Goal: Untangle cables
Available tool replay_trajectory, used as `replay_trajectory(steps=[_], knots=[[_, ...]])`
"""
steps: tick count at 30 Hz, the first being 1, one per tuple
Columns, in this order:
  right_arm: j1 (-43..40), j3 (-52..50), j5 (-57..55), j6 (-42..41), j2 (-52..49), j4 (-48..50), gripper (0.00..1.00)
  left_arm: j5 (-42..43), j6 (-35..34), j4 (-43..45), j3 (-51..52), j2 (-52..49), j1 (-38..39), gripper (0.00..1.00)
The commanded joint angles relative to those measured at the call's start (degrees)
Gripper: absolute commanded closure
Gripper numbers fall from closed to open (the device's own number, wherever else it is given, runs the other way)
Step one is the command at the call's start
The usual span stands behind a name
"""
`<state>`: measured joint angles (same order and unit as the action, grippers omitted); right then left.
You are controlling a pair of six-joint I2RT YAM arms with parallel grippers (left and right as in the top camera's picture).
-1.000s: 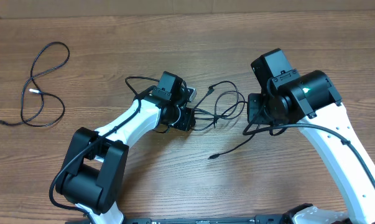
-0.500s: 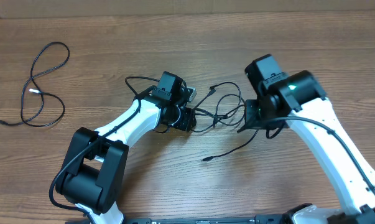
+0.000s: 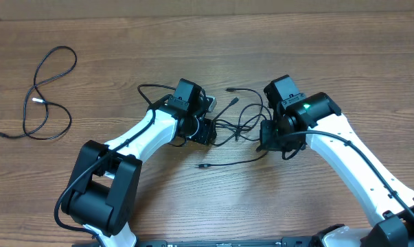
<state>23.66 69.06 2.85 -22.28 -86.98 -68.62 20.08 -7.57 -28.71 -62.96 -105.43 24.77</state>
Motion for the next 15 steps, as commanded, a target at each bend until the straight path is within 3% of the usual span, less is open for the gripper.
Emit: replay_trajectory(steps=[1, 4, 15], knots=[[-0.3, -0.9, 0.7, -0.1, 0.0, 0.3, 0.91, -0.5, -0.2, -0.3, 0.5, 0.7, 0.4, 0.60], [-0.3, -0.9, 0.7, -0.1, 0.0, 0.7, 0.91, 2.4, 0.1, -4.7, -1.0, 1.9, -0.2, 0.62], [-0.2, -0.9, 6.5, -0.1, 0.0, 4.0, 0.90, 2.5, 1.1, -9.0, -2.5, 11.5, -2.6, 0.38]])
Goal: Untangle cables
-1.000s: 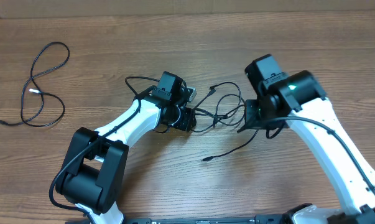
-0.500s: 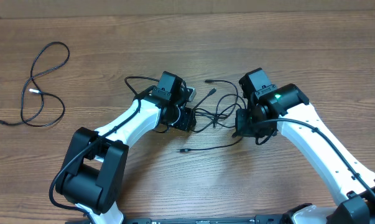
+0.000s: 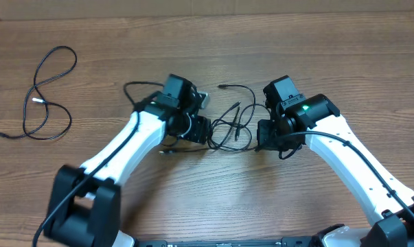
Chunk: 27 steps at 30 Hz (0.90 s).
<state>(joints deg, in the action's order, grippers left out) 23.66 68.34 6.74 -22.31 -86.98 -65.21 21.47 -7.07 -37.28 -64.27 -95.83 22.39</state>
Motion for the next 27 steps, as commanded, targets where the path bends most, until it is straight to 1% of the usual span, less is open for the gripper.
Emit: replay_trajectory(steps=[1, 5, 6, 7, 10, 14, 18, 20, 22, 23, 24, 27], knots=[[-0.1, -0.2, 2.6, -0.1, 0.0, 0.8, 0.90, 1.1, 0.6, -0.5, -1.2, 1.9, -0.2, 0.38], [-0.1, -0.2, 2.6, -0.1, 0.0, 1.6, 0.90, 0.8, 0.6, -1.6, -1.1, 1.3, -0.2, 0.37], [-0.1, -0.2, 2.6, -0.1, 0.0, 1.9, 0.90, 0.5, 0.6, -1.6, -1.1, 1.0, -0.2, 0.33], [-0.1, -0.2, 2.6, -0.1, 0.0, 2.1, 0.89, 0.5, 0.6, -1.6, -1.1, 0.8, -0.2, 0.23], [-0.1, -0.2, 3.4, -0.1, 0.0, 2.8, 0.88, 0.6, 0.6, -1.5, -1.1, 0.2, -0.2, 0.08], [-0.1, -0.2, 4.9, -0.1, 0.0, 3.9, 0.88, 0.3, 0.6, -1.2, -1.1, -0.3, -0.2, 0.01], [-0.1, -0.2, 5.4, -0.2, 0.0, 4.7, 0.88, -0.6, 0.6, -1.0, -1.1, -0.4, -0.2, 0.04], [-0.1, -0.2, 5.4, -0.2, 0.0, 5.0, 0.88, -1.1, 0.6, -1.0, -1.1, -0.4, -0.2, 0.04], [-0.1, -0.2, 5.4, -0.2, 0.0, 5.3, 0.88, -2.5, 0.6, -0.9, -1.1, -0.4, -0.2, 0.04], [-0.1, -0.2, 5.4, -0.2, 0.0, 5.6, 0.87, -3.0, 0.6, -0.6, -1.1, -0.4, -0.2, 0.01], [-0.1, -0.2, 5.4, -0.2, 0.0, 5.9, 0.87, -3.4, 0.5, -0.3, -1.1, -0.4, -0.2, 0.00], [-0.1, -0.2, 5.4, -0.2, 0.0, 6.9, 0.85, -4.0, -1.8, 1.0, -1.1, -0.4, -0.2, 0.00]])
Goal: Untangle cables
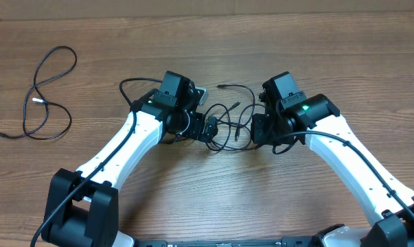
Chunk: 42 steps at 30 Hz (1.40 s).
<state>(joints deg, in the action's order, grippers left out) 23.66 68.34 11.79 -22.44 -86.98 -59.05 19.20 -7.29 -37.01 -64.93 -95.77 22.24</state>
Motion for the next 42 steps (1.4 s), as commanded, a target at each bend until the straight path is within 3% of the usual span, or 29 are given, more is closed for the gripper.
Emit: replay_trajectory(steps=[1, 5, 14, 16, 19, 21, 23, 26, 30, 31, 34, 42], knots=[[-0.1, -0.2, 0.3, 0.0, 0.0, 1.2, 0.82, -1.6, -2.9, 1.2, -0.4, -0.5, 0.0, 0.02], [-0.1, -0.2, 0.3, 0.0, 0.0, 2.3, 0.81, -1.2, -6.1, 2.8, -0.4, -0.5, 1.1, 0.19], [-0.1, -0.2, 0.3, 0.0, 0.0, 3.1, 0.76, -10.7, -9.5, 4.3, -0.4, -0.5, 4.0, 0.23], [-0.1, -0.2, 0.3, 0.0, 0.0, 3.1, 0.66, -12.9, -11.2, 4.6, -0.4, -0.5, 4.1, 0.24], [-0.1, -0.2, 0.3, 0.0, 0.0, 3.1, 0.59, -13.7, -11.6, 5.5, -0.4, -0.7, 4.1, 0.24], [-0.1, -0.2, 0.3, 0.0, 0.0, 3.1, 0.49, -13.7, -11.6, 6.2, -0.4, -1.3, 4.1, 0.25], [-0.1, -0.2, 0.3, 0.0, 0.0, 3.3, 0.45, -13.6, -11.6, 6.7, -0.4, -2.9, 4.1, 0.32], [-0.1, -0.2, 0.3, 0.0, 0.0, 3.3, 0.41, -13.4, -11.6, 7.3, -0.4, -5.6, 4.1, 0.36], [-0.1, -0.2, 0.3, 0.0, 0.0, 4.1, 0.14, -16.3, -11.6, 8.0, -0.4, -9.6, 3.8, 0.59], [-0.1, -0.2, 0.3, 0.0, 0.0, 4.1, 0.00, -16.7, -11.6, 8.0, -0.4, -10.1, 3.5, 0.59], [-0.1, -0.2, -0.9, 0.0, 0.0, 4.1, 0.00, -16.6, -12.3, 7.7, -0.4, -10.4, 2.2, 0.54], [-0.5, -0.2, -9.2, -0.4, 0.0, 3.9, 0.00, -16.6, -14.6, 5.0, -0.4, -10.4, -2.5, 0.20]])
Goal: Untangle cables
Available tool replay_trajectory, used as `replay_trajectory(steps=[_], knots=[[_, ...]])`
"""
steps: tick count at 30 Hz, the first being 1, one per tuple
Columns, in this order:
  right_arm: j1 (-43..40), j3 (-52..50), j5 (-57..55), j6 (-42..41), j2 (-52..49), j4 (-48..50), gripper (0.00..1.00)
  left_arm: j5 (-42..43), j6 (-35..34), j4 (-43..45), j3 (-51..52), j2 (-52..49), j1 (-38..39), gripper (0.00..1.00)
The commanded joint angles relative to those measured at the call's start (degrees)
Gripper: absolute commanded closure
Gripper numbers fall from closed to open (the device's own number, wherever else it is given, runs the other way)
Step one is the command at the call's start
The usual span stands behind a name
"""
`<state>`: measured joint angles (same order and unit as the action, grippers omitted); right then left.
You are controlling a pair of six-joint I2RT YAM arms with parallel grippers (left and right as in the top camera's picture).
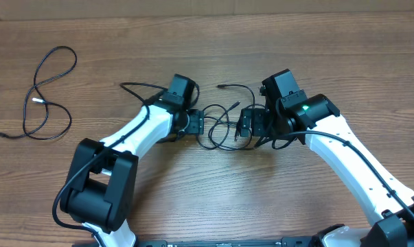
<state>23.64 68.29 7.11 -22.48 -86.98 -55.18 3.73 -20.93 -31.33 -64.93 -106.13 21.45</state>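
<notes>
A knot of thin black cables lies on the wooden table between my two grippers. From it, one strand arcs up to a plug end and another loops off left behind the left arm. My left gripper sits at the knot's left edge, shut on a strand that runs into its fingers. At the knot's right edge is my right gripper, its fingers pointing left into the loops. This view does not show whether those fingers are open or shut.
A separate black cable lies in loose loops at the far left of the table, well away from both arms. Its white-tipped plug rests inside one of the loops.
My right gripper has moved left, from the knot's right side into its loops. The left gripper has shifted slightly left and turned. The knot looks more tightly bunched between them.
At first the tangle was spread wide, with a loose end trailing toward the front of the table, and a gripper at each side. Then the left gripper stood farther left, the trailing end drawn in. After that both grippers were closer together, and now they flank a compact knot.
</notes>
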Motion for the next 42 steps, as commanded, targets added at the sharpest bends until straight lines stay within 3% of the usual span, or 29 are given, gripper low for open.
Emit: replay_trajectory(steps=[1, 6, 10, 22, 26, 34, 42], knots=[[-0.7, -0.1, -5.7, -1.2, 0.0, -0.1, 0.00, -1.2, -1.0, -1.0, -0.4, 0.0, -2.3, 0.19], [-2.4, -0.1, -11.1, -5.2, 0.0, -1.3, 0.00, -1.2, -1.0, -2.8, -0.4, 0.0, -4.7, 0.14], [-4.5, -0.1, -12.5, -5.8, 0.0, -2.3, 0.00, -1.2, -0.9, -3.8, -0.4, 0.0, -6.3, 0.00], [-11.5, -4.4, -13.0, -9.7, 0.0, -1.2, 0.00, -0.4, -0.5, -6.4, -0.4, -0.1, -8.4, 0.00], [-11.4, -8.7, -11.9, -12.0, 0.0, 2.2, 0.00, 3.0, 3.2, -6.8, -0.9, 0.4, -9.1, 0.00], [-11.3, -18.2, -10.3, -14.5, 0.0, 14.1, 0.00, 10.3, 3.1, -10.7, -3.6, 5.4, -9.8, 0.00], [-11.3, -22.3, -2.3, -18.4, 0.0, 18.9, 0.00, 17.5, 3.1, -10.7, -3.4, 6.8, -9.4, 0.00]])
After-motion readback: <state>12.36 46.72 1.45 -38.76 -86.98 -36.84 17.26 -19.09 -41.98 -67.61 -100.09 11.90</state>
